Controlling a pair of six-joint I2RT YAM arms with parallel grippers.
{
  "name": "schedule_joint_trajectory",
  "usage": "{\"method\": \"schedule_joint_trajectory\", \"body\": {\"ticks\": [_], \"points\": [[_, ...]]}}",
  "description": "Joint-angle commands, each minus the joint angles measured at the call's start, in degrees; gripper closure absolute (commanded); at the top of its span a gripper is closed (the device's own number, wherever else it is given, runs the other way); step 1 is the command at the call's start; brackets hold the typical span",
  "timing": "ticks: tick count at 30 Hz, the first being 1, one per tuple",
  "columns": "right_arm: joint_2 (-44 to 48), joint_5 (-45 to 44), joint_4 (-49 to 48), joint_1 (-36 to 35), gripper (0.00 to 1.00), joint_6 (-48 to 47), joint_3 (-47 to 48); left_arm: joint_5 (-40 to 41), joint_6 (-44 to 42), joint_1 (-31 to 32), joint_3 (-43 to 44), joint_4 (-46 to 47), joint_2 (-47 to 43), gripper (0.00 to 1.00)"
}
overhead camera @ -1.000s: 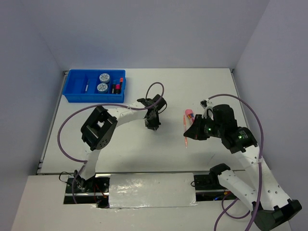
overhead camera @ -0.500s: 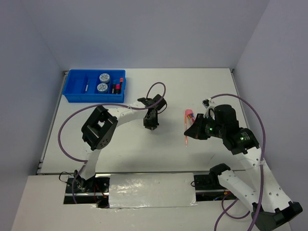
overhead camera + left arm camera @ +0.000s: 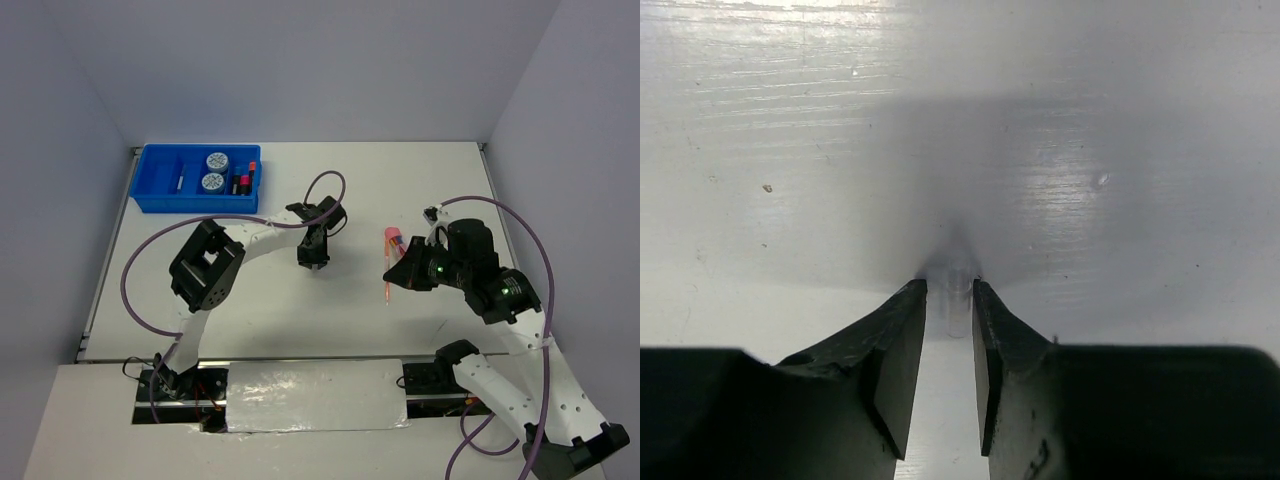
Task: Sort the stationery into containers
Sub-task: Close the pen cap on the pen.
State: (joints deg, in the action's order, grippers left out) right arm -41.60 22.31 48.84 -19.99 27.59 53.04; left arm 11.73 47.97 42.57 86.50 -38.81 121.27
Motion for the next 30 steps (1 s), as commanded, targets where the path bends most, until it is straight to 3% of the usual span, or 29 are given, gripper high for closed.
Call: {"method": "schedule_joint_trajectory", "body": {"ticks": [1,8,9,10,14,17,22,26,30], "points": [[1.09,0.81,-3.05,0.3,1.0,0.53,0.58,6.64,-2.17,-0.91,-9.59,-9.01,12.06,0.59],[1.97,1.69,-4.19,0.3,1.0,1.14,0.05,6.48,-2.87,-0.64,-10.03,-8.31,12.58,0.71],[1.97,1.69,-4.28,0.3,1.0,1.06,0.05,5.68,-3.05,-0.64,-10.12,-7.61,12.67,0.89],[2.05,1.86,-4.37,0.3,1.0,1.06,0.05,4.98,-3.14,-0.64,-10.3,-7.16,12.41,1.0],[2.4,4.75,-5.94,0.3,1.0,-0.6,-1.0,1.11,-2.7,-1.08,-11.35,-4.97,8.12,1.0],[3.19,9.4,-9.97,0.39,1.0,-1.4,-5.37,-1.09,-3.22,-1.7,-9.87,-4.26,0.04,1.0],[3.55,12.32,-16.05,0.21,1.0,-0.7,-11.72,-9.76,-5.07,-4.16,-1.34,-2.69,-13.15,1.0],[2.23,14.77,-21.57,0.13,1.0,1.67,-13.57,-19.41,-3.5,-5.56,-0.71,6.44,-23.34,1.0],[1.52,17.07,-27.29,-0.14,1.0,4.92,-14.54,-28.76,1.33,-7.23,-8.17,26.38,-34.31,1.0]]}}
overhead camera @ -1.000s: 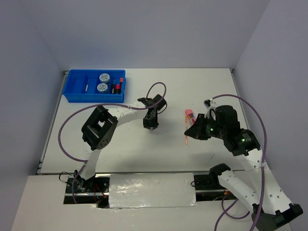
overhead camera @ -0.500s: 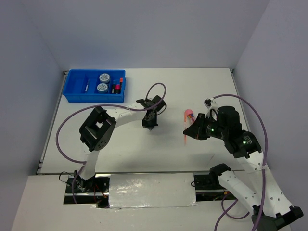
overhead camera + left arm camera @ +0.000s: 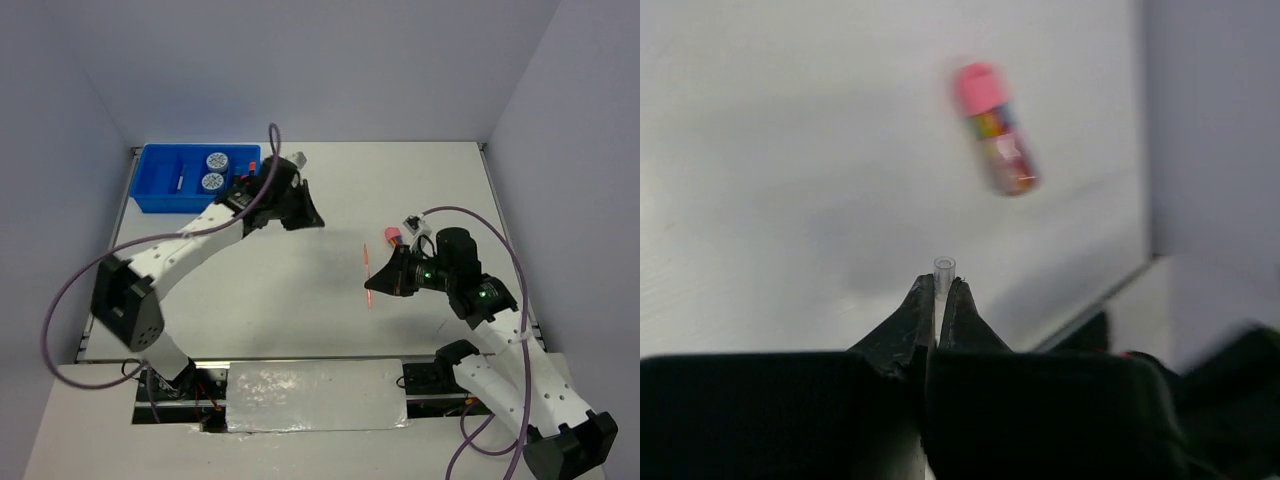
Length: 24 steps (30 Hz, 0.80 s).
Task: Sort the stationery into containers
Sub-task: Close the pen cap on the pen.
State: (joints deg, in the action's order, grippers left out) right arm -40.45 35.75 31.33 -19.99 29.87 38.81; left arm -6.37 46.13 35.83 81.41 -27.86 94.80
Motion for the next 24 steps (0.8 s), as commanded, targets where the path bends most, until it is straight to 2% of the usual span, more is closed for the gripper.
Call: {"method": "schedule_joint_trajectory", "body": {"ticks": [1,5,6,8,13,24], "points": [[0.46,4.06,-11.1,-0.31,1.0,3.35,-0.31,-11.64,3.96,-0.59,-4.66,19.21,-9.53,1.0],[-1.65,6.18,-16.91,-2.68,1.0,6.43,1.0,-16.81,7.82,-1.03,-10.72,32.75,-15.34,1.0],[-3.13,5.39,-16.66,-4.86,1.0,6.0,1.88,-17.88,8.71,-1.12,-11.7,38.0,-16.83,1.0],[-4.11,1.81,-15.87,-7.6,1.0,4.51,4.51,-19.37,11.07,-1.12,-12.93,41.73,-17.98,1.0],[-4.99,-1.82,-17.09,-11.91,1.0,4.15,6.89,-20.96,10.13,-1.21,-12.24,41.75,-19.48,1.0],[-6.13,-3.93,-15.95,-12.71,1.0,1.6,11.11,-23.86,10.47,-1.47,-13.64,43.85,-19.83,1.0]]}}
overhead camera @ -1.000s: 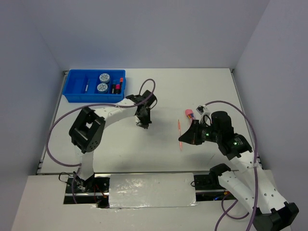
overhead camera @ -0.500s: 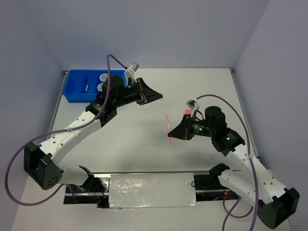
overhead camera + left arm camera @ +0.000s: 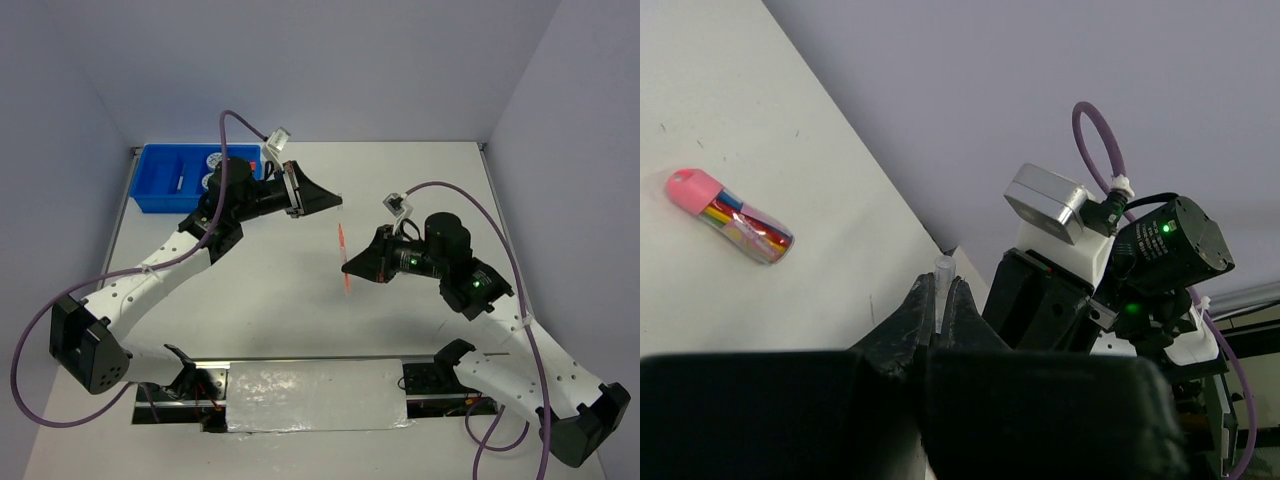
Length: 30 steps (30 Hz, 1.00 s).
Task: Sort the stationery into containers
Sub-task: Close the pen cap on the pen.
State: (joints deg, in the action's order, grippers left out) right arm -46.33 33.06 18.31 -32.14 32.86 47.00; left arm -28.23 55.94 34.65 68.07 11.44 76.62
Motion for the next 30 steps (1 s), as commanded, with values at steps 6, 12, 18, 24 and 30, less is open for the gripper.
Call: {"method": "schedule_joint_trajectory", "body": {"ticks": [6,12,18,24,30], "points": [[-1.05,-2.3,-1.52,-0.55,1.0,-2.72,4.67,-2.71,-0.31,-0.29,0.22,3.77,-1.3,1.0],[-1.13,-3.26,-1.17,-0.47,1.0,-3.33,5.38,-3.41,0.39,-0.29,-0.84,4.38,-1.12,1.0],[-1.75,-3.88,-0.64,-0.47,1.0,-3.68,5.73,-3.59,0.74,-0.29,-2.42,5.35,-1.65,1.0],[-1.93,-4.05,-0.55,-0.47,1.0,-3.51,5.47,-4.12,1.89,-0.29,-4.08,6.84,-2.0,1.0],[-1.49,-4.76,-0.64,-0.47,1.0,-3.15,5.29,-4.38,2.06,-0.29,-3.91,7.28,-2.09,1.0]]}}
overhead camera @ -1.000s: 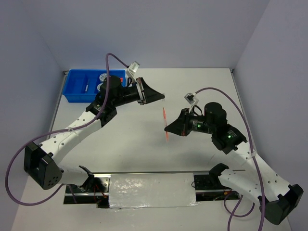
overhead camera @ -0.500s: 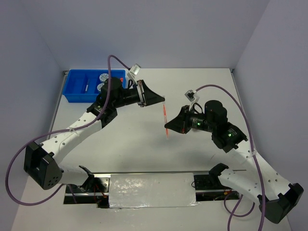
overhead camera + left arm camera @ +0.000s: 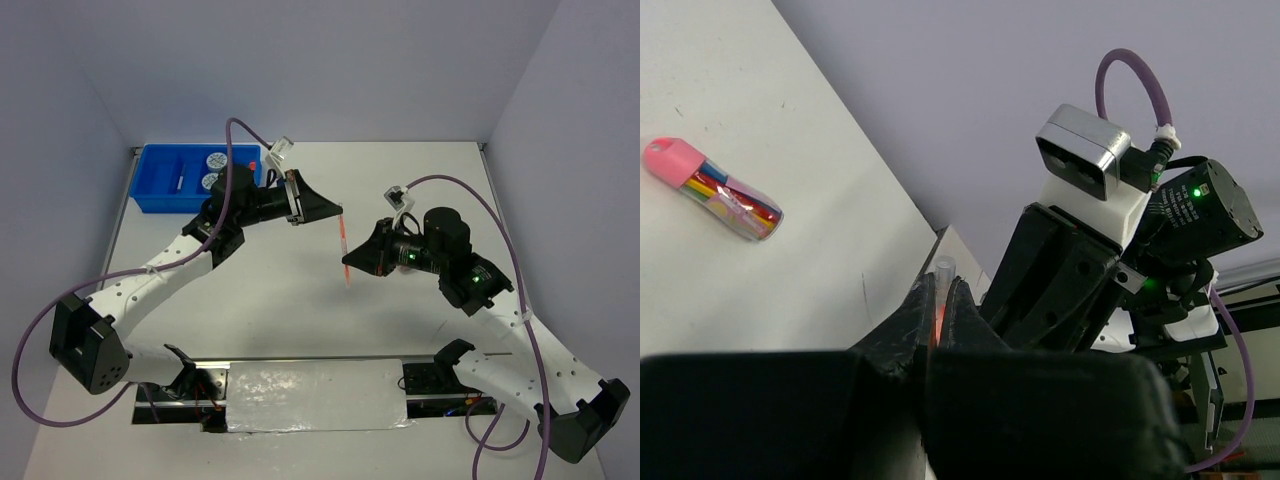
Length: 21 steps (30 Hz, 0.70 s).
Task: Sort the stationery into containers
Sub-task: Close the pen cap on the pen.
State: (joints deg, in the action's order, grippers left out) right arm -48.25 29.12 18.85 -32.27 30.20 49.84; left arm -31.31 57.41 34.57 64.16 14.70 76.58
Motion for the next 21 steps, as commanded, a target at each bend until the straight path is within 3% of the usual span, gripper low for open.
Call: {"method": "schedule_joint_trajectory", "body": {"ticks": [1,15,21], "points": [[0.44,-1.0,-1.1,-0.25,1.0,-0.4,2.62,-1.56,0.6,-0.2,0.0,3.93,-2.04,1.0],[-4.13,-3.98,-6.1,0.63,1.0,1.01,9.57,-2.09,1.83,1.03,-3.78,5.34,-3.1,1.0],[-9.4,-2.32,-9.01,8.44,1.0,-1.18,17.73,-2.96,-1.06,2.08,-3.78,2.18,-3.19,1.0]]}}
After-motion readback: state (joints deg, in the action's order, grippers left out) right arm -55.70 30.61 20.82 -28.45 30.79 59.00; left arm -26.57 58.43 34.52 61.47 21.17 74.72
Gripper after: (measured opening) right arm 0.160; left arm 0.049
